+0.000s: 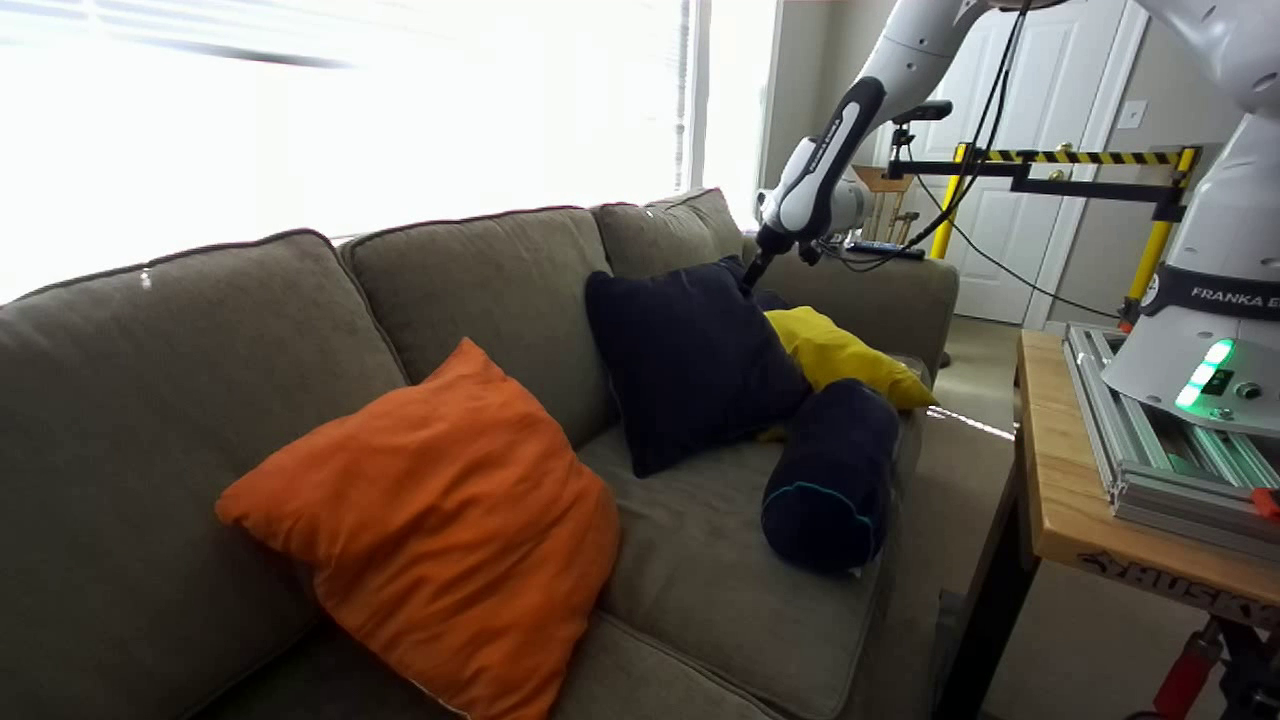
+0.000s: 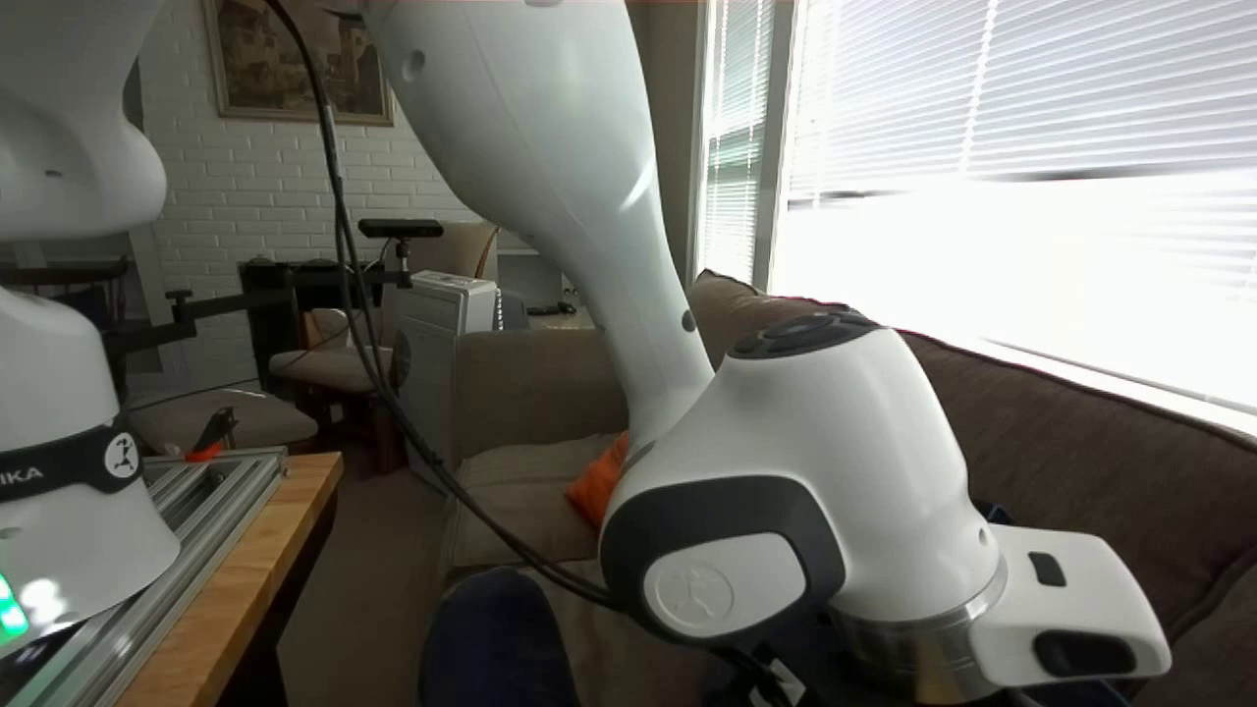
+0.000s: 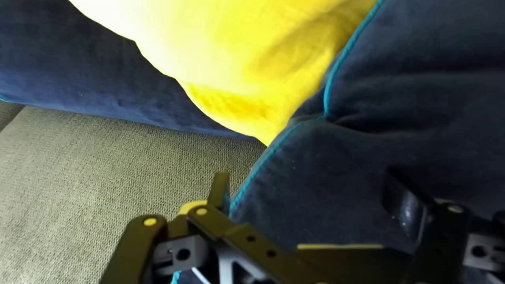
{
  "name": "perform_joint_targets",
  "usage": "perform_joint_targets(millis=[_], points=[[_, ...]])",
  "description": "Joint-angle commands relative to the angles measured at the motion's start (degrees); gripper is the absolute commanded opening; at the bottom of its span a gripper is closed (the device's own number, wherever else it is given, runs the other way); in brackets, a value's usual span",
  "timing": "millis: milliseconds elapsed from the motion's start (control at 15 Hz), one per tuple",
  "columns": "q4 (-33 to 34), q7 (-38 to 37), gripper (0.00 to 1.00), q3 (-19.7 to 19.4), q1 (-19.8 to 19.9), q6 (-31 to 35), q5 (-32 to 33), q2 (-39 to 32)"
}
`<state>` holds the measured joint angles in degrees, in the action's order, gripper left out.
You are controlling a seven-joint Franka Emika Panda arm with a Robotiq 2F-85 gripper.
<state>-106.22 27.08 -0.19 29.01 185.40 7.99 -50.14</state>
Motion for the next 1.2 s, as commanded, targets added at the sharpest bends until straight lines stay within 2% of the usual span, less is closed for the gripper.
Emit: perform_joint_targets(millis=[0,67,133,733,867,1000,1133], points=[[5.68,-2.57,0.75,1.45,1.98,-2.16,2.71,-4.49],[6.55,-2.28,0.74,2.59,3.07,-2.78,2.80,-5.11],[7.20,-2.03,0.68,3.51,3.86,-3.50,2.78,-5.59],[10.76,0.41,0.03,13.73,11.78,-8.94,1.32,-8.11],[10.43,1.98,0.00,18.28,15.29,-10.07,1.08,-7.95],[9.57,3.92,0.02,23.55,19.22,-11.96,0.82,-7.45],[8.92,6.41,0.02,27.00,21.71,-13.50,0.81,-7.05]])
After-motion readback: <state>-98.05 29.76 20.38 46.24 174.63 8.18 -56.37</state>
